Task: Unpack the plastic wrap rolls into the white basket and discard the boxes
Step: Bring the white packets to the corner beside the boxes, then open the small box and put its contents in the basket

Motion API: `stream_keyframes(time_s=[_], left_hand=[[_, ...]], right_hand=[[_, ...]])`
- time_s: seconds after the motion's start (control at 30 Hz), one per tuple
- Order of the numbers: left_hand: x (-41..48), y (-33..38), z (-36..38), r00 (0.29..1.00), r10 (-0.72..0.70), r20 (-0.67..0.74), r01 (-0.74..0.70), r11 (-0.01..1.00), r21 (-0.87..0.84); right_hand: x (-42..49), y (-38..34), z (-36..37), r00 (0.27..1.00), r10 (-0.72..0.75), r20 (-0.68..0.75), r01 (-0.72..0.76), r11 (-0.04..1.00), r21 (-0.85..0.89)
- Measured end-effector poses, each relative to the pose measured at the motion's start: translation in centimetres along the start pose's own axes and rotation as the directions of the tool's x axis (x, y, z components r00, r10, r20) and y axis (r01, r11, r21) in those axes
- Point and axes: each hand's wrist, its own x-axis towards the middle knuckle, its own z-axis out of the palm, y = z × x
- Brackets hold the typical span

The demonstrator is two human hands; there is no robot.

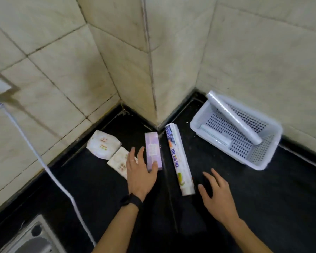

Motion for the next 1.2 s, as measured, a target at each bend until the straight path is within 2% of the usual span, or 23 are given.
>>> stream_keyframes(time_s=[0.1, 0.17, 0.23, 0.37, 0.47, 0.57, 0.67, 0.73, 0.77, 0.83, 0.9, 0.93, 1.0, 1.1, 1.2], left_hand=[[2.1, 2.4, 2.3, 0.991, 0.052, 0.123, -0.068, 0.989, 0.131], [2.9, 3.1, 3.8, 0.982, -0.017, 0.187, -0.009, 0.991, 0.137], [3.3, 3.0, 5.2, 0.971, -0.110, 0.211, 0.097, 0.993, 0.072], [3.5, 3.2, 5.7, 0.976, -0.163, 0.143, 0.160, 0.987, 0.030], [3.4, 4.7, 4.4, 0.957, -0.275, 0.097, 0.286, 0.949, -0.132], [1.3, 6.2, 3.1, 0.962, -0.269, 0.049, 0.272, 0.925, -0.266], [-2.5, 8.3, 2.9, 0.986, -0.124, 0.108, 0.150, 0.949, -0.279], [-5.4, 9.9, 3.5, 0.982, 0.055, 0.180, -0.006, 0.965, -0.261], [-6.7, 10.6, 3.9, 0.964, 0.159, 0.212, -0.106, 0.964, -0.242], [-8.9, 11.6, 4.6, 0.892, 0.366, 0.264, -0.324, 0.927, -0.191], [-10.7, 12.2, 5.3, 0.790, 0.528, 0.312, -0.513, 0.848, -0.134], [-11.5, 12.3, 5.6, 0.744, 0.584, 0.325, -0.583, 0.805, -0.110], [-12.6, 12.5, 6.1, 0.681, 0.653, 0.332, -0.667, 0.740, -0.088], [-13.6, 12.6, 6.1, 0.625, 0.711, 0.323, -0.718, 0.686, -0.121], [-13.9, 13.0, 5.2, 0.567, 0.745, 0.352, -0.733, 0.651, -0.197]], right_hand=[[-1.4, 3.8, -0.3, 0.991, 0.133, -0.009, -0.133, 0.988, -0.082], [-2.5, 5.7, -0.1, 0.964, 0.255, 0.079, -0.238, 0.954, -0.181], [-4.0, 7.4, 0.7, 0.931, 0.326, 0.163, -0.269, 0.916, -0.297], [-4.7, 8.7, 1.6, 0.915, 0.335, 0.226, -0.246, 0.905, -0.347], [-4.3, 8.8, 1.2, 0.902, 0.342, 0.264, -0.245, 0.909, -0.337], [-4.3, 8.9, 0.6, 0.888, 0.342, 0.308, -0.244, 0.917, -0.316], [-3.8, 8.3, -0.7, 0.861, 0.345, 0.373, -0.275, 0.934, -0.228], [-3.4, 7.4, -3.1, 0.827, 0.368, 0.425, -0.377, 0.924, -0.066], [-3.3, 6.6, -4.8, 0.814, 0.374, 0.443, -0.447, 0.892, 0.069], [-3.9, 5.1, -8.0, 0.814, 0.354, 0.461, -0.554, 0.713, 0.430], [-5.2, 4.0, -10.3, 0.882, 0.275, 0.383, -0.472, 0.497, 0.728], [-5.9, 3.7, -11.2, 0.916, 0.255, 0.311, -0.398, 0.459, 0.794], [-7.0, 3.5, -12.3, 0.945, 0.266, 0.192, -0.303, 0.485, 0.820], [-8.4, 4.2, -13.0, 0.941, 0.333, 0.051, -0.258, 0.615, 0.745], [-10.4, 5.0, -13.3, 0.948, 0.319, 0.016, -0.218, 0.607, 0.764]])
